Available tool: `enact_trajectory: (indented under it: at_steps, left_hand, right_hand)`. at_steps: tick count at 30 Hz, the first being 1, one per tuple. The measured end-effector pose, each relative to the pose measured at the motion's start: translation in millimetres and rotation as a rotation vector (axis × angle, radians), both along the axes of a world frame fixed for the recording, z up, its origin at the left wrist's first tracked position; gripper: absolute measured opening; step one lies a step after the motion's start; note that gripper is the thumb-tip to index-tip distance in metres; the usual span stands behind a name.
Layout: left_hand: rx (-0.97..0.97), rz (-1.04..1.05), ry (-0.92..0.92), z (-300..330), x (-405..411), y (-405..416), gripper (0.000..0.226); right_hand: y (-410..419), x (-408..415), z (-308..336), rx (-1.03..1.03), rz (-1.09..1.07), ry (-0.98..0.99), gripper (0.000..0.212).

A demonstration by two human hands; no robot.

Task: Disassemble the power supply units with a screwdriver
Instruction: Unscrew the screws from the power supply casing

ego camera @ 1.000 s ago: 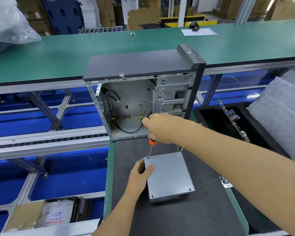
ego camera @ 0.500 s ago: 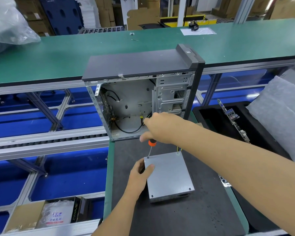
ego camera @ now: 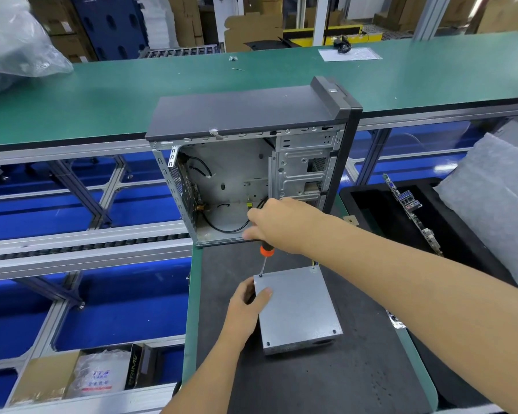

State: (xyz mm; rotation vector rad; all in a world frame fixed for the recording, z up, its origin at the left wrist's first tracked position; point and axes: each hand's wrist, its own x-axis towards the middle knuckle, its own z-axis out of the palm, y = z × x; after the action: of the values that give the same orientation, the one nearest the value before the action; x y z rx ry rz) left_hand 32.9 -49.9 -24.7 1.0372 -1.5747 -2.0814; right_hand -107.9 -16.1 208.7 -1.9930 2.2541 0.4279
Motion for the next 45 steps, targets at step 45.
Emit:
enact_trajectory:
  at_steps: [45]
  left_hand:
    - [-0.665,0.055,-0.190,32,-29,-30,0.022]
  right_hand:
    - [93,-82,-30,-0.346,-0.763,-0.673,0.037]
